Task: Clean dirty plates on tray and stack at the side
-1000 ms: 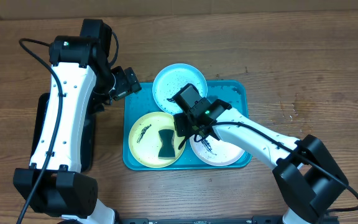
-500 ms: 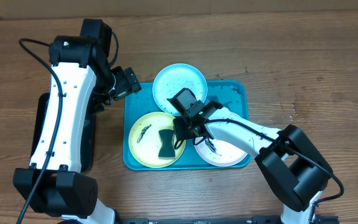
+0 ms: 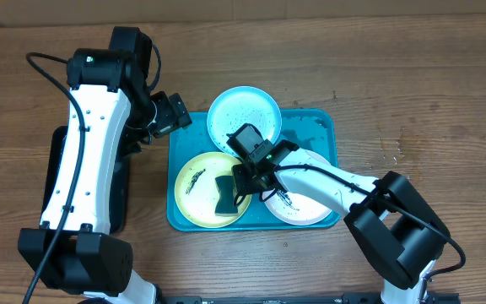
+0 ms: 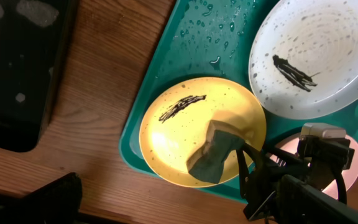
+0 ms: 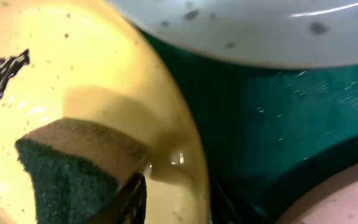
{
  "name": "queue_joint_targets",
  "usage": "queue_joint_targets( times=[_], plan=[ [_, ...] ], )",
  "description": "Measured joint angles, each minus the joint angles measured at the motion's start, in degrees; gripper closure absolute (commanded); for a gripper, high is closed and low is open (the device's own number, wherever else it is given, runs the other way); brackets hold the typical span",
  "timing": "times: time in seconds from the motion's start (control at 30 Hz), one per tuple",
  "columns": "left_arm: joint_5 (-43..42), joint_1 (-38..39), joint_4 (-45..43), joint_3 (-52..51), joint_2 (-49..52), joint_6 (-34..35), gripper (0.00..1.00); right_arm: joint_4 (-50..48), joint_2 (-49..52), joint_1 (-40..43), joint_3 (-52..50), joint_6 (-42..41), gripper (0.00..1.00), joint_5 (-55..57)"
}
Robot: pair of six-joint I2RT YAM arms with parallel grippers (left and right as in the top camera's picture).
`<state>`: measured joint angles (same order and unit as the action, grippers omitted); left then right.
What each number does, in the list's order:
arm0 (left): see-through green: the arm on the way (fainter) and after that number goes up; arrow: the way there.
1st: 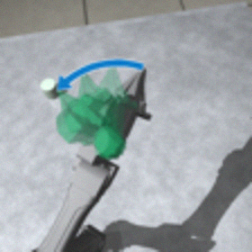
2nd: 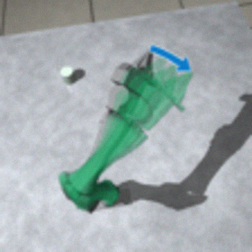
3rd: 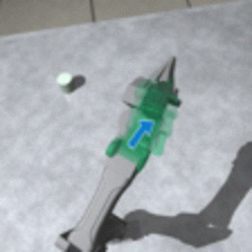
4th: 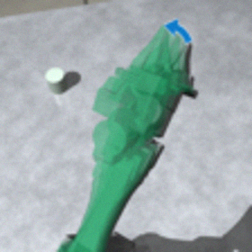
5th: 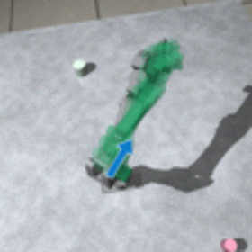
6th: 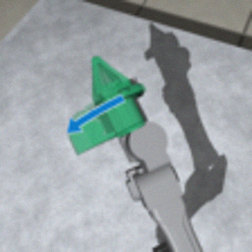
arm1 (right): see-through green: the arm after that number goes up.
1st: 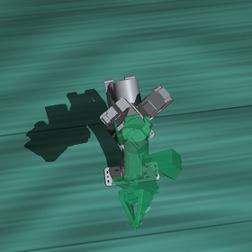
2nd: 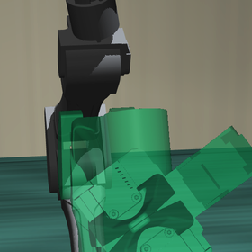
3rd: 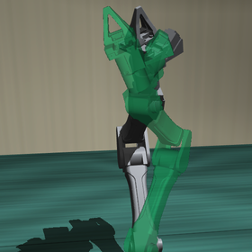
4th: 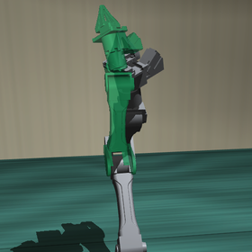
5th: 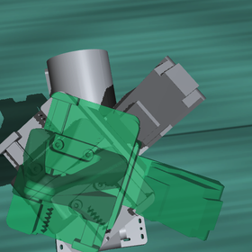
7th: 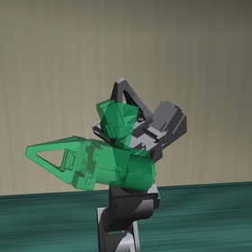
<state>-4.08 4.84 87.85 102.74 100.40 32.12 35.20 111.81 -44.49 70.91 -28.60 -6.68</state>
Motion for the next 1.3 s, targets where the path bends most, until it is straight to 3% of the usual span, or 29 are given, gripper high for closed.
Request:
queue_joint_targets(
  times=[0.2,0.47,0.67,0.87,1.07,1.3],
  plan=[
    [0.0,0.2,0.5,0.0,0.0,-2.7,0.04,1.1,0.0,-0.2,0.0,-2.1,0.76,-1.0],
    [-0.5,0.8,0.5,0.0,0.0,-4.1,0.0,1.4,0.0,-0.2,0.0,-2.8,0.9,-1.4],
    [-3.8,2.8,1.1,-1.1,0.0,-8.4,0.0,1.3,0.0,-0.2,0.0,-2.9,0.92,-1.4],
    [-10.1,5.2,-4.0,-12.3,0.0,-13.0,0.01,1.2,0.0,-0.1,0.0,-3.0,0.91,-1.5],
    [-16.5,4.4,-11.9,-24.7,0.0,-15.9,0.18,1.6,0.0,0.8,0.0,-2.9,0.91,-1.7],
    [-19.4,2.6,-15.8,-31.8,0.0,-17.8,0.23,1.5,0.0,1.3,0.0,-2.9,0.91,-1.9]
  ],
)
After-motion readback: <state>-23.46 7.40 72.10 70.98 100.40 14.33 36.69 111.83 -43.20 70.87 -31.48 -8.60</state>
